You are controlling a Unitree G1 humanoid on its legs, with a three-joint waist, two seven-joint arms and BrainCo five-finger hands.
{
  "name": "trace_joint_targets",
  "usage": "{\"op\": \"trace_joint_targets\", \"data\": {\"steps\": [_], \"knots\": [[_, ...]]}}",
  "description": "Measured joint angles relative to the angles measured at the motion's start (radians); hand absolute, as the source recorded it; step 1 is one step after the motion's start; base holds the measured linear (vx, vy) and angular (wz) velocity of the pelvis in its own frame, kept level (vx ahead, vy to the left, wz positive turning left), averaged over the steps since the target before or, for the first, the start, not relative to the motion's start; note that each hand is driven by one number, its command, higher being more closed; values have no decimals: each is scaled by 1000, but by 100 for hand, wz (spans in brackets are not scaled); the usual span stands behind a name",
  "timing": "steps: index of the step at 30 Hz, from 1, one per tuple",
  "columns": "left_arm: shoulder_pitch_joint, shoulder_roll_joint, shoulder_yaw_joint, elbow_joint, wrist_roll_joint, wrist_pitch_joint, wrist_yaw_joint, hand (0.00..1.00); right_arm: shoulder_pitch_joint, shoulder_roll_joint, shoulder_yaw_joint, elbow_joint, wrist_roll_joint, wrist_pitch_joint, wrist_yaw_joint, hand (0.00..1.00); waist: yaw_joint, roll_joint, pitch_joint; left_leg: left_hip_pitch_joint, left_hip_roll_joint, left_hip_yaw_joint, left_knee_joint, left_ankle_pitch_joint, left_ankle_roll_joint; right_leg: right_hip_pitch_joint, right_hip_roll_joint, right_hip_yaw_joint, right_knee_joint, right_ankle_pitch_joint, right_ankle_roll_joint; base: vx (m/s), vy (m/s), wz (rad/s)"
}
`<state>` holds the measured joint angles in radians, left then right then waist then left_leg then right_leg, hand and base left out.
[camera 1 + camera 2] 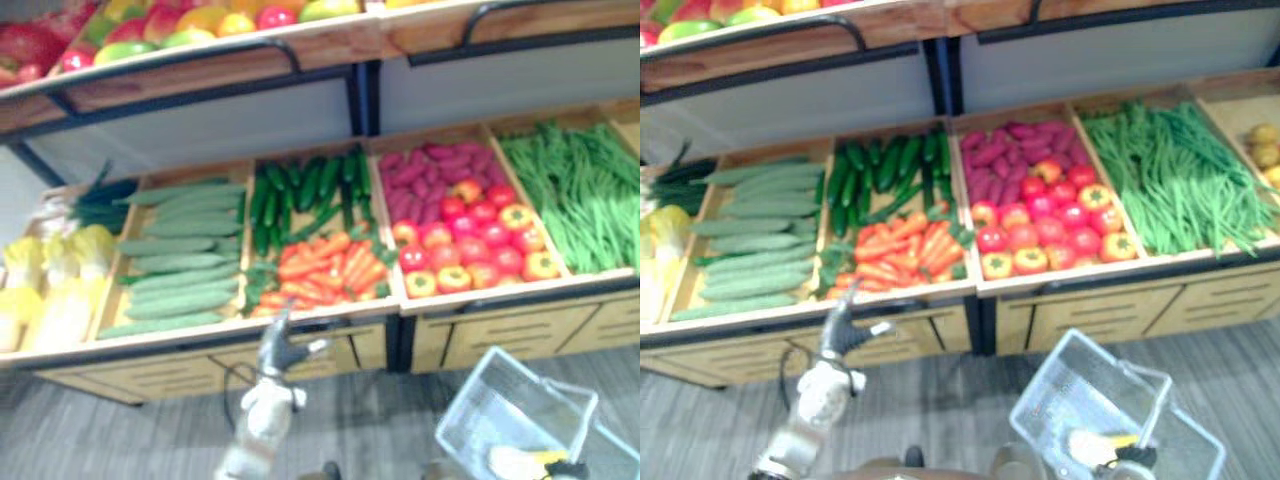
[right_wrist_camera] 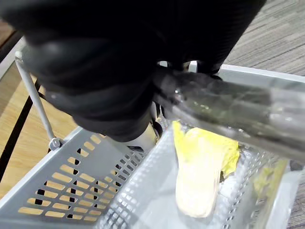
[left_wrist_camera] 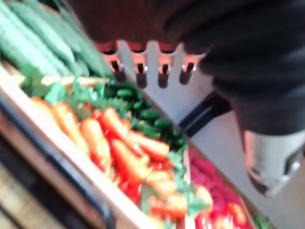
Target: Pick vegetable in the basket
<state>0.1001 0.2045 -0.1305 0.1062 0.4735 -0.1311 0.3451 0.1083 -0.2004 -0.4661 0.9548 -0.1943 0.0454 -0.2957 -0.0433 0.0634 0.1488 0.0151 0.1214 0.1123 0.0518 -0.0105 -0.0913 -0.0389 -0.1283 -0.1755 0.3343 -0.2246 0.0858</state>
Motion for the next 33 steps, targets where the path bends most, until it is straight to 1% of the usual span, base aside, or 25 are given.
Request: {"op": "trace_joint_targets", "data": {"steps": [1, 3, 6, 7, 8, 9, 10, 11, 12, 13, 14, 15, 16, 17, 19, 20, 21, 23, 24, 28, 31, 33], "knots": [[-22, 29, 26, -5, 0, 1, 0, 0, 1, 0, 0, 0, -1, -1, 0, 100, -2, -1, 0, 8, 9, -9, -17, 13, -2, 13, 13, -9, -14, 5, -8, 23, -117, 14], [-65, 66, 56, -5, 0, 4, 3, 0, -2, 0, 1, -1, -3, -3, 0, 100, -4, -5, 2, 1, 14, -9, -16, 22, -6, 8, 20, -9, -18, 8, -13, -11, -55, 5], [-157, 99, 78, -4, 0, 12, 27, 0, -11, -3, 3, -1, -3, -6, 1, 100, -7, 0, 13, -21, 7, 0, -6, 26, -8, -14, 10, -6, 1, 5, -17, -50, 24, 3], [-179, 103, 79, -3, 0, 13, 33, 0, -14, -3, 3, -1, -3, -7, 1, 100, -8, -12, 26, -22, 6, 15, 0, 25, -7, -16, 5, -6, 5, 3, -20, -91, 56, -6], [-222, 115, 79, -2, 0, 18, 42, 0, -23, -3, 3, -6, -3, -7, 0, 100, -9, -7, 40, -35, 6, 51, 26, 5, 23, -24, -2, -2, 20, 0, -22, -133, 22, -19], [-271, 136, 81, 12, 2, 22, 45, 0, -36, -5, 5, -16, -2, -7, 0, 100, -10, -12, 61, -49, 5, 74, 43, -10, 35, -41, -1, 11, 36, -9, -16, -135, 20, -24], [-298, 146, 81, 26, 2, 25, 45, 0, -42, -6, 5, -20, -2, -7, 0, 100, -12, -10, 68, -52, 4, 83, 40, -13, 35, -48, -2, 19, 37, -9, -15, -101, 23, -18], [-351, 164, 82, 63, 5, 32, 48, 0, -48, -6, 7, -36, -2, -8, -2, 100, -24, -8, 77, -56, 4, 115, 17, -8, 42, -64, -7, 22, 34, -8, -15, -58, 56, 9], [-405, 181, 81, 100, 11, 45, 52, 0, -50, -5, 11, -46, -1, -13, -2, 100, -41, -6, 79, -61, 1, 153, -29, 6, 53, -87, -17, 20, 31, -3, -9, -28, 55, 22], [-461, 195, 79, 142, 23, 55, 55, 0, -52, -5, 9, -57, -1, -17, -4, 100, -56, -1, 85, -58, 1, 184, -90, 51, 51, -109, -18, 20, 22, 15, -6, 0, 33, 26], [-490, 204, 77, 170, 29, 58, 60, 0, -57, -5, 7, -62, -1, -17, -6, 100, -63, 4, 92, -57, 1, 191, -119, 81, 48, -116, -15, 18, 19, 21, -6, 28, 23, 10], [-538, 222, 71, 218, 47, 64, 67, 0, -69, -4, 4, -71, 0, -17, -7, 100, -66, 11, 111, -46, 1, 204, -150, 121, 41, -125, -13, 20, 20, 28, -8, 11, 29, -5], [-601, 246, 45, 276, 53, 81, 75, 0, -81, 1, 5, -85, 0, -18, -11, 100, -67, 8, 130, -63, 0, 214, -154, 133, 31, -148, -15, 28, 26, 31, -5, 2, 29, -11], [-623, 255, 34, 298, 57, 91, 78, 0, -88, 4, 7, -88, 1, -20, -15, 100, -68, 3, 135, -69, -1, 219, -154, 134, 31, -163, -15, 32, 25, 34, -5, 28, 27, -19], [-713, 285, -18, 392, 79, 113, 84, 0, -112, 19, 44, -124, 1, -27, -28, 100, -67, -15, 167, -108, 0, 244, -153, 145, 21, -206, -10, 53, 13, 56, -4, 73, 22, -22], [-732, 287, -31, 416, 94, 123, 84, 0, -115, 23, 54, -136, 1, -33, -30, 100, -68, -18, 172, -119, -1, 250, -152, 148, 21, -218, -10, 59, 10, 61, -6, 99, 44, -21], [-765, 288, -48, 451, 100, 135, 84, 0, -124, 26, 81, -159, 1, -37, -37, 100, -71, -23, 191, -128, -5, 268, -148, 151, 20, -231, -10, 74, 1, 71, -6, 83, 43, -16], [-804, 288, -83, 499, 104, 147, 84, 0, -136, 29, 98, -180, 1, -47, -54, 100, -77, -24, 215, -135, -10, 290, -148, 155, 19, -236, -13, 86, -10, 79, -4, 69, 39, -12], [-820, 288, -99, 514, 128, 161, 84, 0, -140, 37, 121, -200, 1, -49, -63, 100, -81, -23, 229, -134, -13, 297, -148, 156, 17, -236, -14, 97, -13, 81, -5, 53, 29, -6], [-873, 283, -111, 550, 137, 166, 83, 0, -154, 58, 160, -242, 3, -62, -72, 100, -81, -23, 264, -138, -8, 328, -148, 163, 8, -242, -14, 106, -19, 90, -14, 45, 12, -6], [-902, 261, -111, 571, 138, 167, 82, 0, -155, 62, 179, -264, 8, -71, -71, 100, -71, -20, 268, -154, -5, 349, -148, 163, 8, -261, -11, 115, -18, 90, -14, 17, -16, -8], [-907, 226, -111, 579, 139, 178, 76, 0, -155, 63, 181, -273, 8, -71, -71, 100, -61, -18, 277, -154, -6, 368, -148, 163, 8, -268, -11, 127, -18, 90, -14, 13, -9, -12]]}}
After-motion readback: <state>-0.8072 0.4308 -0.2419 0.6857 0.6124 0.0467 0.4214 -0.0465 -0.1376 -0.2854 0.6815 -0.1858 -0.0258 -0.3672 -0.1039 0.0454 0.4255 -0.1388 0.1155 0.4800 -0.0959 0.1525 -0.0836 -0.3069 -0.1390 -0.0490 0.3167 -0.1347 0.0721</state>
